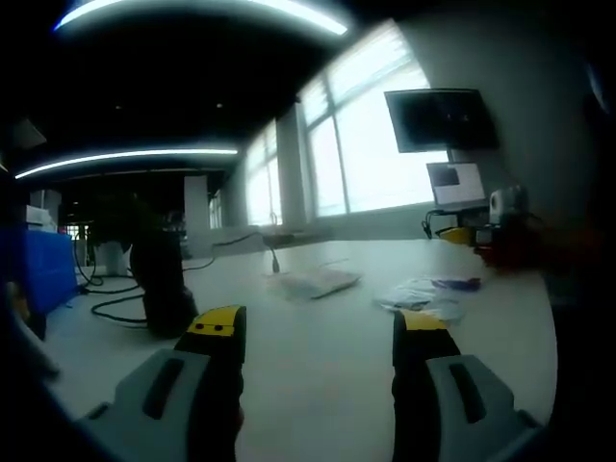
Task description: Clip sheet goods on table flip sheet goods clip sheet goods scan sheet goods put sheet goods back to table
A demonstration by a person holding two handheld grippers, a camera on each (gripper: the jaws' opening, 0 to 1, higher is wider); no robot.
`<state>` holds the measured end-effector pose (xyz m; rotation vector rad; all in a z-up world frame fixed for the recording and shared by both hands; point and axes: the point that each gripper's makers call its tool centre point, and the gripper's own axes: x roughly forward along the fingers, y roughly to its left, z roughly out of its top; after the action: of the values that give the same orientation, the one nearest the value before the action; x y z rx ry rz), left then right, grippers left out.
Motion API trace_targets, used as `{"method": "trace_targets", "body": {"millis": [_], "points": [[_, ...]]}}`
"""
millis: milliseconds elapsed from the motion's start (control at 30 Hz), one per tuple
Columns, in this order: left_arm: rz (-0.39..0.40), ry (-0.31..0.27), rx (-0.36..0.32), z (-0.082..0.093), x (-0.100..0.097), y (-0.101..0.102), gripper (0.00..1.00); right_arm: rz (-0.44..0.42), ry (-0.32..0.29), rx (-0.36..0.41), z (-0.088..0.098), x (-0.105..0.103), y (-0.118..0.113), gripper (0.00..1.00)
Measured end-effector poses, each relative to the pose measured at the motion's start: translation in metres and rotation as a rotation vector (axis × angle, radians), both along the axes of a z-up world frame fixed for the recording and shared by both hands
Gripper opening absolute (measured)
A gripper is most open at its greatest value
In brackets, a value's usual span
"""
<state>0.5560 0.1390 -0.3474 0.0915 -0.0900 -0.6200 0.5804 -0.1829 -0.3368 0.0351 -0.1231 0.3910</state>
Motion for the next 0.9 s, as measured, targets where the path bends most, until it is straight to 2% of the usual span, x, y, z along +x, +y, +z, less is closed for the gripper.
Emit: {"method": "trace_targets", "body": {"millis": [900], "points": [[0.002,-0.001,-0.003,0.0008,-0.0006,0.0000,0.54,0.005,0.008,-0.022,-0.0030,0.0005,0.0027,0.42]]}}
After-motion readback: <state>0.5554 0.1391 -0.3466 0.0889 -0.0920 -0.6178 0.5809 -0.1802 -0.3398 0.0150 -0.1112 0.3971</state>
